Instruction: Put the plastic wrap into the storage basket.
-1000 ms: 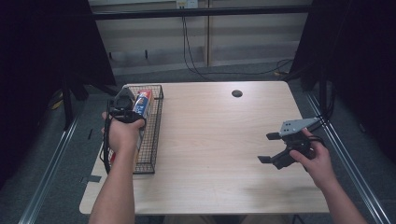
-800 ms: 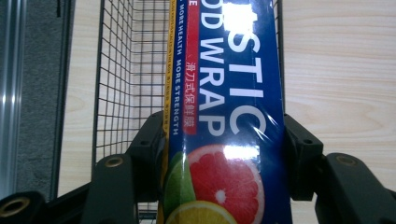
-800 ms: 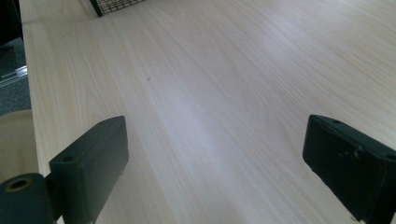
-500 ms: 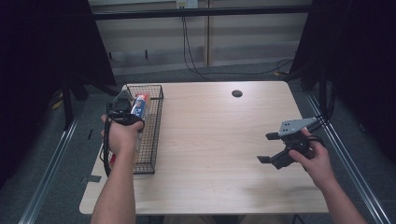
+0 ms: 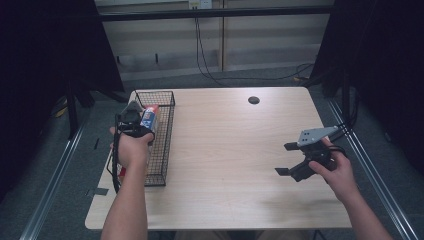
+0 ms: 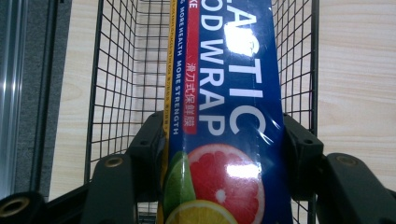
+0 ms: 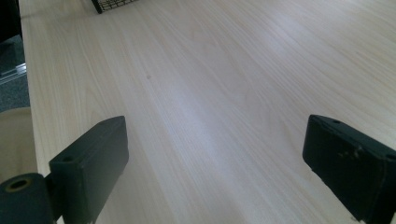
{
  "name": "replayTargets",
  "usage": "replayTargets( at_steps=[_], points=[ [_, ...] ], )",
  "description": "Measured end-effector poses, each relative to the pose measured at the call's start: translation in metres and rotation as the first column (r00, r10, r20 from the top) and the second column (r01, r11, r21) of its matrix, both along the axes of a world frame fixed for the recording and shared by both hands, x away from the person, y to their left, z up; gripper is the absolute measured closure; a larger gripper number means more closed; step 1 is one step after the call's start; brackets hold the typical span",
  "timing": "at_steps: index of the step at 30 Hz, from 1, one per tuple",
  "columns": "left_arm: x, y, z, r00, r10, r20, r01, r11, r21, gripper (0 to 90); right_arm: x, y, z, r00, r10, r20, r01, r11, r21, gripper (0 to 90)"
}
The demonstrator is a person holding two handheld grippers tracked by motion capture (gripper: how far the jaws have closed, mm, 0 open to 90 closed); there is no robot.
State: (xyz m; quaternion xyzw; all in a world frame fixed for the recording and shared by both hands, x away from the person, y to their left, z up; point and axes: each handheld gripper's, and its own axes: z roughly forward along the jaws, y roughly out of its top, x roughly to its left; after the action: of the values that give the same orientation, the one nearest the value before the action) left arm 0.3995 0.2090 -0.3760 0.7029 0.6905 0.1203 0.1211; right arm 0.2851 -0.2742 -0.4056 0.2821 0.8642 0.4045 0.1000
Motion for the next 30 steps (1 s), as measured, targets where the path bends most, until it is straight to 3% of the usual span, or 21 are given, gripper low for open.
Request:
replayTargets(
  at_steps=[11,19,23,30],
  points=[
    [0.005,0.000,-0.013,0.9995,0.006,-0.031,-0.006,1.0000,0.006,43.3,0.000,-0.001,0.000,1.0000,-0.006,-0.001,0.006,1.000,0.002,6.9],
    [0.006,0.004,-0.019,0.9989,0.034,-0.031,-0.034,0.9994,0.008,42.5,0.000,-0.003,0.000,1.0000,-0.006,-0.002,0.006,1.000,0.002,6.8],
    [0.005,0.005,-0.019,0.9988,0.036,-0.033,-0.037,0.9993,-0.010,41.6,0.000,-0.003,0.000,1.0000,-0.008,-0.001,0.008,1.000,0.003,6.8],
    [0.004,0.006,-0.012,0.9994,0.033,0.007,-0.033,0.9992,-0.022,39.2,0.000,-0.003,0.001,1.0000,-0.009,0.002,0.009,1.000,0.004,6.8]
  ],
)
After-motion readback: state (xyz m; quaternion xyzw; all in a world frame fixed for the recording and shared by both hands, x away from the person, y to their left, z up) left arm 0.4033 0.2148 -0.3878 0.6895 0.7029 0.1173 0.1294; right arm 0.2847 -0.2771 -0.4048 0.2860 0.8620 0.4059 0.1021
